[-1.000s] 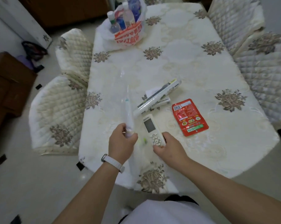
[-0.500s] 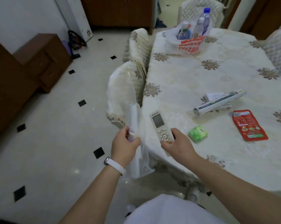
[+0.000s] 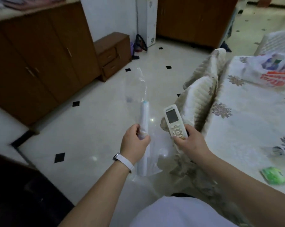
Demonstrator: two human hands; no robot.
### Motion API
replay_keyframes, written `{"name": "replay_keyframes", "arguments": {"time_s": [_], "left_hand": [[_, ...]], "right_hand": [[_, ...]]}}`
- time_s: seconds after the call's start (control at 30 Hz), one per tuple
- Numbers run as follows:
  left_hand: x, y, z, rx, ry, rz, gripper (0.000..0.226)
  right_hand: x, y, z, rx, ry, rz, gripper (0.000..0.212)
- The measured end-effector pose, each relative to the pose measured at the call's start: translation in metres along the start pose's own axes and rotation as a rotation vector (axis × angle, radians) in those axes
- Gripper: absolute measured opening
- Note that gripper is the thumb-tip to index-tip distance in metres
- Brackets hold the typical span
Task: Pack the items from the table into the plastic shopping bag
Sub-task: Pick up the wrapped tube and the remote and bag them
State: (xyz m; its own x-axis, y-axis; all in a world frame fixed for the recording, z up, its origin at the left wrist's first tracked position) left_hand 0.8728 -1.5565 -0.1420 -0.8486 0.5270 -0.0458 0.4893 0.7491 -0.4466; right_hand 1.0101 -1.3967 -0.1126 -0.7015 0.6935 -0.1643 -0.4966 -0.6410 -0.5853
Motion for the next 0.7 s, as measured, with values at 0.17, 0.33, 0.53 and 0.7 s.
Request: {"name": "replay_keyframes", "arguments": {"time_s": [0.17, 0.33, 0.53, 0.7], "left_hand": [[0.028, -0.037, 0.023, 0.043, -0.048, -0.076, 0.014], [0.074, -0.061, 0.045, 0.037, -0.137, -0.117, 0.014], [0.169, -0.083, 0.046, 0.058, -0.203, -0.119, 0.013], [0.260, -0.096, 0.029, 0.075, -0.224, -0.097, 0.016]], "right_hand": [[0.038, 0.039, 0.026, 0.072, 0.005, 0.081, 0.020], [0.095, 0.078, 0.048, 0.089, -0.028, 0.150, 0.024], [0.190, 0.109, 0.074, 0.161, 0.012, 0.163, 0.021], [0.269, 0.115, 0.106, 0.214, 0.031, 0.163, 0.022]]}}
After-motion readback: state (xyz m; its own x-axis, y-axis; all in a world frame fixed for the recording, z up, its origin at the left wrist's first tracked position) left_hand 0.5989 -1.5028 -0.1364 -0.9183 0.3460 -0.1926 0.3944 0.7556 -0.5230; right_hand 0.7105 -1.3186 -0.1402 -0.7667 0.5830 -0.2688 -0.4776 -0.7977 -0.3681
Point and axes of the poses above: each hand's wrist, its own x-axis towards the middle knuckle, its own y-axis out of the palm, z = x × y, the point moved 1 cm from there along x, towards the middle knuckle, and after that the axes turned 1 degree about z, right-handed, at the moved point
